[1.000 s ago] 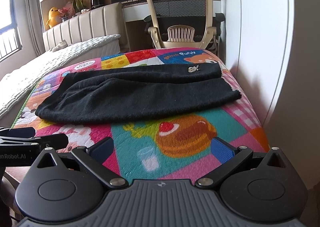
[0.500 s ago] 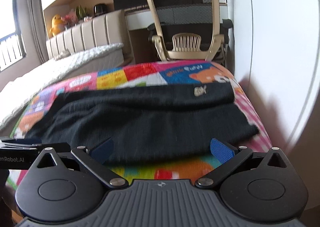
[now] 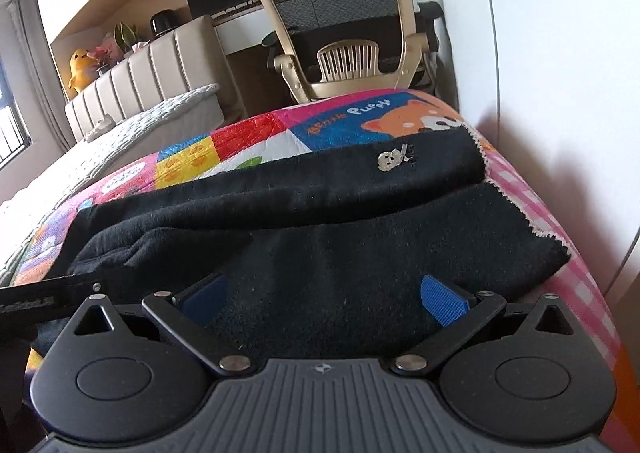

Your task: Fold clothes

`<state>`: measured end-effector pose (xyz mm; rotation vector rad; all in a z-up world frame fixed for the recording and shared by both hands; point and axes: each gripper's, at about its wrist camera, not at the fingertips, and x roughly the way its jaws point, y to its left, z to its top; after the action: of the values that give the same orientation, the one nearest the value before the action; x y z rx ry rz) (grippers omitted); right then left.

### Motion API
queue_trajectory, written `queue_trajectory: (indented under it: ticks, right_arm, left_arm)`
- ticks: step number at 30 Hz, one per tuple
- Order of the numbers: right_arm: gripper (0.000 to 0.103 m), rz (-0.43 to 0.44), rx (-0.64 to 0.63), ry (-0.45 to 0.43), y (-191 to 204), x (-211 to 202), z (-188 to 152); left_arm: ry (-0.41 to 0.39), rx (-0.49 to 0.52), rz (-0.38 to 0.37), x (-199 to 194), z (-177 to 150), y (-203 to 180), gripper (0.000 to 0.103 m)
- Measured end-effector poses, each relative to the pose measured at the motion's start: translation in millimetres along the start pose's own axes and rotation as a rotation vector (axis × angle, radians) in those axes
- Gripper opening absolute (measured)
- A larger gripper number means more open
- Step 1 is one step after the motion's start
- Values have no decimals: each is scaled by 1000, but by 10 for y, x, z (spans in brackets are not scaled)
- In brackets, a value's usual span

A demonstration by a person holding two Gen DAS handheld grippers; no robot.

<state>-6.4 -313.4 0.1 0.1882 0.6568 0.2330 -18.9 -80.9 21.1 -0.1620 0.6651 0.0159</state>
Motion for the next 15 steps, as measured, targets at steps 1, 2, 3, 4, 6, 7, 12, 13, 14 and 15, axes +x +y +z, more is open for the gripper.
queue_trajectory:
  ticks: [1, 2, 3, 4, 6, 7, 12, 13, 14, 15]
  right_arm:
    - [103, -1, -2, 1, -1, 0, 1]
    - [103, 0, -1, 0, -5, 1, -3]
    - [103, 2, 2, -1, -13, -2, -5]
    - [103, 3, 3, -3, -16, -5, -6]
    - [103, 5, 6, -7, -21, -12, -8]
    - [103, 2, 4, -8, -17, -10, -9]
    - [103, -12, -10, -6, 9, 0, -8]
    - [103, -18, -17, -3, 22, 5, -7]
    - [103, -25, -27, 0, 39, 12, -8]
    - [103, -32, -35, 3, 54, 17, -9]
  left_arm:
    - [-14, 21, 10, 17, -5, -30, 103]
    - [-27, 40, 18, 36, -9, -58, 103]
    - [-41, 60, 23, 59, -12, -91, 103]
    - [-55, 77, 26, 82, -16, -118, 103]
    - [-73, 122, 43, 132, -34, -185, 103]
    - [-62, 135, 55, 156, -39, -212, 103]
    - [7, 163, 91, 232, -93, -306, 103]
    - [5, 157, 101, 225, -108, -318, 103]
    - [1, 155, 110, 212, -124, -330, 103]
    - [-4, 155, 121, 197, -140, -346, 103]
